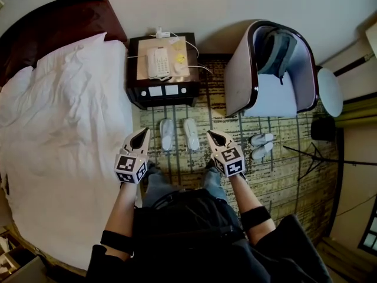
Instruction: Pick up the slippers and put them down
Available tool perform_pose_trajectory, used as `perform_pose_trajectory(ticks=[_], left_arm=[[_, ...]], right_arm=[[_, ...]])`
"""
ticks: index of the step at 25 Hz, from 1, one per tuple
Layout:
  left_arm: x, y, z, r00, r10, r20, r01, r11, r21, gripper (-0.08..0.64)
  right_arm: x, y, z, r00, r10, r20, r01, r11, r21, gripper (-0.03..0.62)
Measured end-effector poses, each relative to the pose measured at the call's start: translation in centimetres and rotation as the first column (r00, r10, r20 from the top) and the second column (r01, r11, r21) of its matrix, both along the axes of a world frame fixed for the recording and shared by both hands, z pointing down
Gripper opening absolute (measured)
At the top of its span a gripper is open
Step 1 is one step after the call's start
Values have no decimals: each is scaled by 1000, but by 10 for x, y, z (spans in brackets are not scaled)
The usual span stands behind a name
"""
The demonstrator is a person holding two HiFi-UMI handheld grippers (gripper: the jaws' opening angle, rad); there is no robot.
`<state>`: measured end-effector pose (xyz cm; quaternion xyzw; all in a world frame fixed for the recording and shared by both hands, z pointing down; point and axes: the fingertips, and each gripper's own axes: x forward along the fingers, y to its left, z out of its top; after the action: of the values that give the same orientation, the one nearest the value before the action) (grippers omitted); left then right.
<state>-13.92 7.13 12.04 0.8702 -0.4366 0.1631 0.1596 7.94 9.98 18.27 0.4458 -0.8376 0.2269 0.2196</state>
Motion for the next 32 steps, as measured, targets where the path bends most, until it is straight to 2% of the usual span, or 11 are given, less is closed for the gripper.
perform_pose_trajectory(ticks=[8, 9, 15, 19, 23, 27, 32], left_arm=[[9, 5, 28, 999, 31, 8, -30, 998, -51, 1], [12, 5, 33, 999, 37, 9, -36, 998, -60, 1], [25, 6, 66, 995, 100, 25, -96, 989, -113, 1], [35, -6, 102, 989, 144, 36, -138, 981, -138, 1], [44, -7, 152, 975, 219, 39, -209, 961, -182, 1], [55, -11, 221, 975, 219, 20, -210, 954, -213, 1], [65, -9, 319, 986, 166, -10, -163, 955, -249, 1]], right_arm=[[4, 13, 37, 999, 38, -19, -39, 996, -74, 7], [6, 15, 45, 998, 48, -30, -50, 995, -84, 32], [10, 33, 109, 991, 106, -76, -119, 975, -187, 45], [9, 33, 174, 986, 122, -113, -148, 955, -257, 171], [0, 41, 238, 976, 180, -122, -212, 913, -348, 337], [-10, 40, 312, 968, 207, -140, -247, 879, -408, 422], [-15, 41, 427, 963, 201, -178, -263, 845, -465, 469]])
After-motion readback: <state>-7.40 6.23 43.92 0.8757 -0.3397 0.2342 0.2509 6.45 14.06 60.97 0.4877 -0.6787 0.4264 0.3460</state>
